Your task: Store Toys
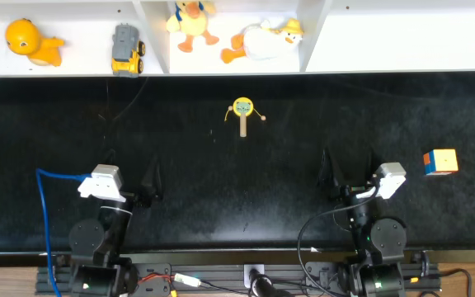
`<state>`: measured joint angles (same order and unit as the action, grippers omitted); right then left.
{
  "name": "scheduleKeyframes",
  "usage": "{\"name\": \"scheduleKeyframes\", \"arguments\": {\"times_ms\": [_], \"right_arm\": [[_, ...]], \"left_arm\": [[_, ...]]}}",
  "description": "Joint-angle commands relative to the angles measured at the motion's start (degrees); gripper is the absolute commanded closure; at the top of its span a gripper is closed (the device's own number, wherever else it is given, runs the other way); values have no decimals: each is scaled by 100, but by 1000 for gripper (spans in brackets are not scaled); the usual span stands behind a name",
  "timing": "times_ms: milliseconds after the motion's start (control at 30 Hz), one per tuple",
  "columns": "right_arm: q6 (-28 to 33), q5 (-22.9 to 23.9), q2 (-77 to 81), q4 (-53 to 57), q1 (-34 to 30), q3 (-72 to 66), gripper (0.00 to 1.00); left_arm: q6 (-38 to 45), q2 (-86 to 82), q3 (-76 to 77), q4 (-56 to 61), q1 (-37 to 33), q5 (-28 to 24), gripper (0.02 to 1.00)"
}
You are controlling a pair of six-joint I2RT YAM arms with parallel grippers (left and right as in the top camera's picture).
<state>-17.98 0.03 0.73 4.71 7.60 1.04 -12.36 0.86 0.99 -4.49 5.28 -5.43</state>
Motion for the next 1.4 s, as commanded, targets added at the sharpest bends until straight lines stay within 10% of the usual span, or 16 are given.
{"name": "scheduleKeyframes", "arguments": {"times_ms": [33,500,867,1100,1400], "right_arm": [[-24,22,-52,-31,26,-79,5],[-57,-109,-52,-33,26,-76,5],[-2684,-1113,-52,-116,26,-76,7],[-1478,-1759,57,240,26,245,1],[328,-1504,2286,2264,26,3005,3]], "left_arm": [[-122,-70,-52,31,52,-96,20],[-122,-70,-52,31,52,-96,20],[-122,-70,-52,31,52,-96,20],[-122,-70,-52,33,52,-98,20],[-122,-70,-52,33,52,-98,20]]}}
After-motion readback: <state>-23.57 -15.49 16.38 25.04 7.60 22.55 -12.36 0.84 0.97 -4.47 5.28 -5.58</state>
